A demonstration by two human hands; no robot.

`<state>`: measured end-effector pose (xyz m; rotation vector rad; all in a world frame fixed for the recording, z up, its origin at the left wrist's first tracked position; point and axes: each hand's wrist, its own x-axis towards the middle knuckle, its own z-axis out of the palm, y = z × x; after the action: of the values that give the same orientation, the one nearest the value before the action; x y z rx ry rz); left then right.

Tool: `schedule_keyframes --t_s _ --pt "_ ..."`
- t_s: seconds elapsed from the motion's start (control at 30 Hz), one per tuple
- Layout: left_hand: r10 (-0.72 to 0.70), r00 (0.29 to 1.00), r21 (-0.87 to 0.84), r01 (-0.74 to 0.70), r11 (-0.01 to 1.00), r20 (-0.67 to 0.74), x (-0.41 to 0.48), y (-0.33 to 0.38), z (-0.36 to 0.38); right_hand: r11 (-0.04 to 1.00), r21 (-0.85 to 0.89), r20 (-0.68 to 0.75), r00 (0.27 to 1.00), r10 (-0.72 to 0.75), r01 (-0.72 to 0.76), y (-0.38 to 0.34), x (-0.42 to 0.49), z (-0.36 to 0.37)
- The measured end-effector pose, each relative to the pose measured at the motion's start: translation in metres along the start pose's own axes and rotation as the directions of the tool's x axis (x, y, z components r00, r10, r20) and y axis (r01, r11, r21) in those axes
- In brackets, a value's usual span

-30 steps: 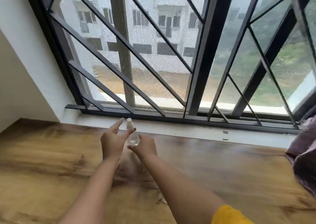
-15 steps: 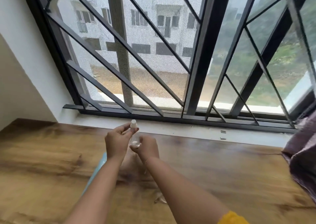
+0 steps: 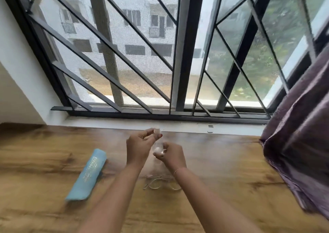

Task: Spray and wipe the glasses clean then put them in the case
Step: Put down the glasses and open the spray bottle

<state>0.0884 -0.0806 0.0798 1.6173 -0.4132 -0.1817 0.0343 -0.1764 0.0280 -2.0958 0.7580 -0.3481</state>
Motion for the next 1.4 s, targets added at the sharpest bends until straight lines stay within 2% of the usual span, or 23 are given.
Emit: schedule_keyframes --t_s 0.17,0.27,0.43,0.53,0.63,0.83,1.4 --pt "0.077 0.991 0.019 -0.08 0.997 0.108 -0.034 0.012 0.035 1.0 -0.014 -0.068 0.998 -0.004 0.003 0.026 -0.036 -0.05" --pt "0.039 0.982 -0.016 -0.037 0.999 0.183 -0.053 0.012 0.055 0.999 -0.026 -0.096 0.995 0.021 -0.024 0.047 -0.057 -0.073" --pt "0.062 0.953 -0.037 -0.053 0.998 0.297 -0.083 0.015 0.078 0.999 -0.027 -0.151 0.988 0.042 -0.046 0.072 -0.087 -0.095" --pt "0.042 0.942 -0.033 -0.033 0.999 0.333 -0.092 0.014 0.086 0.998 -0.023 -0.151 0.987 0.059 -0.063 0.084 -0.095 -0.1" --pt "0.051 0.93 -0.025 -0.045 0.999 0.363 -0.098 0.013 0.09 0.993 -0.091 -0.127 0.99 0.06 -0.072 0.091 -0.097 -0.103" --pt "0.039 0.926 -0.033 -0.028 0.999 0.375 -0.105 0.013 0.094 0.986 -0.148 -0.132 0.989 0.063 -0.083 0.095 -0.1 -0.106" --pt "0.063 0.921 -0.048 -0.049 0.998 0.383 -0.109 0.008 0.095 0.988 -0.057 -0.152 0.979 0.133 -0.143 0.097 -0.106 -0.103"
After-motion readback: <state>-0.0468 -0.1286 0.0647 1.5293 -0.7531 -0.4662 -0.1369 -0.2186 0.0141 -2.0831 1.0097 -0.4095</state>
